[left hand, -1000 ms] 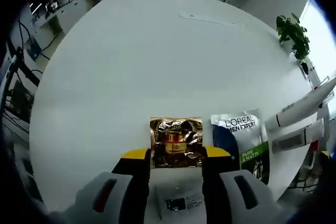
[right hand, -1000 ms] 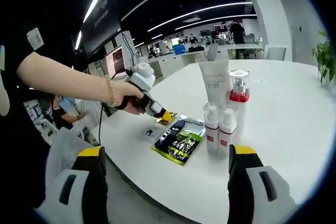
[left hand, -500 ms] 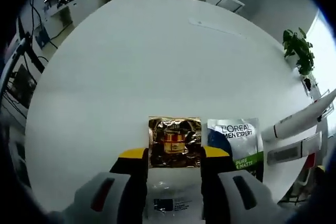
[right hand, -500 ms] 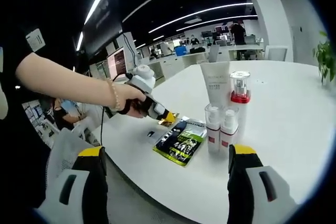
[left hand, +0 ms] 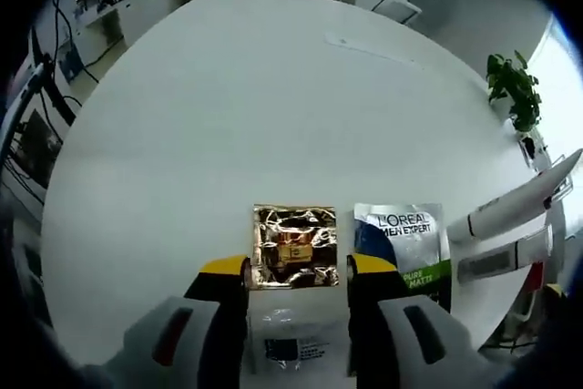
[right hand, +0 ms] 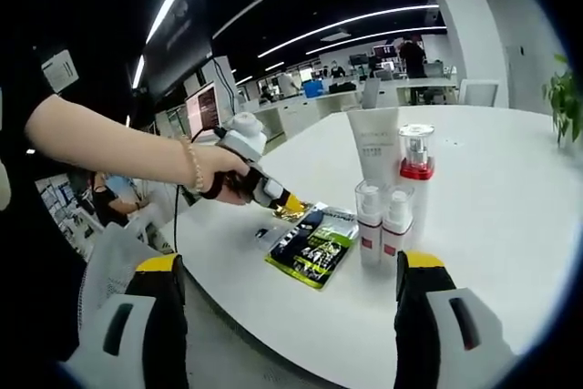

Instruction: Arrange the skincare products in the storage area until every visible bottle or jar stands upright without overlapping.

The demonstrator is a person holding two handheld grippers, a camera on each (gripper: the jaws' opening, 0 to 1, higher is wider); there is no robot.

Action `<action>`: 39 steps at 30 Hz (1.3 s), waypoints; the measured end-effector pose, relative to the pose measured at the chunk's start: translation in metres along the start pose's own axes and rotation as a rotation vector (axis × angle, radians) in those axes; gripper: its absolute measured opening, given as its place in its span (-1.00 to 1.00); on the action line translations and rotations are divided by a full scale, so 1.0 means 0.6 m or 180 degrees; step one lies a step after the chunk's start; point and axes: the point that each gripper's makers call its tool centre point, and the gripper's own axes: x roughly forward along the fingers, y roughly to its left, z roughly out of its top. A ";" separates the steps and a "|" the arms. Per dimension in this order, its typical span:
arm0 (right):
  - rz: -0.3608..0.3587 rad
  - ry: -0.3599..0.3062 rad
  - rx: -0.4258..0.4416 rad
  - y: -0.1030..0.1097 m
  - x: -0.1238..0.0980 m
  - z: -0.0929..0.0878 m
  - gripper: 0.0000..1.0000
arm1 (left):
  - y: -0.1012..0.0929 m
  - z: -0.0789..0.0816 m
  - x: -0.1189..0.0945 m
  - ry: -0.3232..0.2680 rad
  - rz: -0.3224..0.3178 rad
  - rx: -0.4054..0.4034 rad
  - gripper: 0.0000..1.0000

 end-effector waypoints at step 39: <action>-0.0030 0.0231 -0.0070 -0.006 0.010 -0.019 0.97 | 0.012 -0.071 -0.210 -0.1226 -0.1068 0.1243 0.86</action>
